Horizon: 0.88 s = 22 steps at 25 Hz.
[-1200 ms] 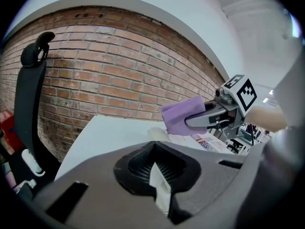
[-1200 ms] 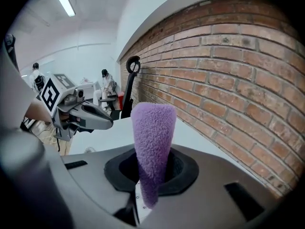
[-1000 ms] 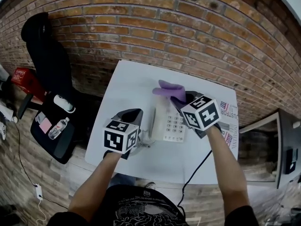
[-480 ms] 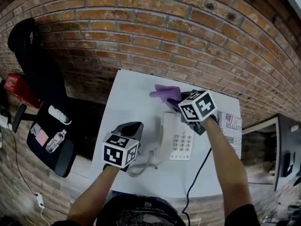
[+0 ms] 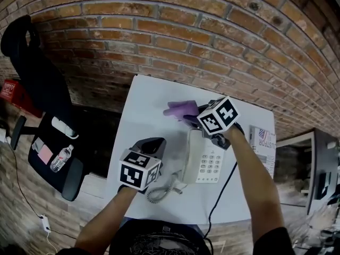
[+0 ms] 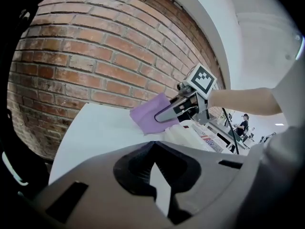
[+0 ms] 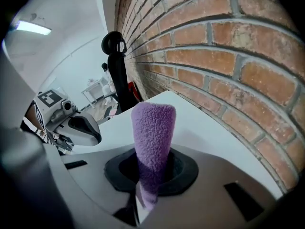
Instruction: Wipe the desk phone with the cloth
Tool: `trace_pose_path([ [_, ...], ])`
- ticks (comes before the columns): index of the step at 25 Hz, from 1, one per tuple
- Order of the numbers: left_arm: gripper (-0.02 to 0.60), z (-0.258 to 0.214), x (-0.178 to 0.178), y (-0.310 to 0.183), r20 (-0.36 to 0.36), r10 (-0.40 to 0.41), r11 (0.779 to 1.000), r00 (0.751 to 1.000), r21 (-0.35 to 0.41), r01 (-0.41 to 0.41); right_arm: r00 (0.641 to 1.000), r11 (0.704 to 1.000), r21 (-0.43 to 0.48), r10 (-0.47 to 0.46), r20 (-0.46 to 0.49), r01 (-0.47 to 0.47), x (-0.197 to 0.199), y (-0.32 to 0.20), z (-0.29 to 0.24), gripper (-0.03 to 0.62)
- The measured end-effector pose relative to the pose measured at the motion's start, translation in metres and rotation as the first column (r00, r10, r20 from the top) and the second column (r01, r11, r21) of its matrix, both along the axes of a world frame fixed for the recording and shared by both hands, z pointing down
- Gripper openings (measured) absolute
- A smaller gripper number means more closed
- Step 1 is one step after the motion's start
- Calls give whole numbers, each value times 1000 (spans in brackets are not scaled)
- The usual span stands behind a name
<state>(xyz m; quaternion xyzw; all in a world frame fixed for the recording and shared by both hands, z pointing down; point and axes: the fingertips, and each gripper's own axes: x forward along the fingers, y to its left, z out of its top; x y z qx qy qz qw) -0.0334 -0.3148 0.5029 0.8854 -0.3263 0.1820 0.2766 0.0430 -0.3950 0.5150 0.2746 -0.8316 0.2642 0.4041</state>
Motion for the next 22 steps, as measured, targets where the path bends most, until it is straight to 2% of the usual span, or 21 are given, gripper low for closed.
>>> trace_pose_path([
  [8, 5, 1, 20, 4, 34, -27, 1000, 999, 12, 26, 995, 996, -77, -38, 96, 46, 7, 4, 3, 46],
  [22, 5, -1, 49, 12, 65, -143, 990, 988, 22, 142, 988, 990, -87, -102, 116, 112, 52, 17, 12, 46],
])
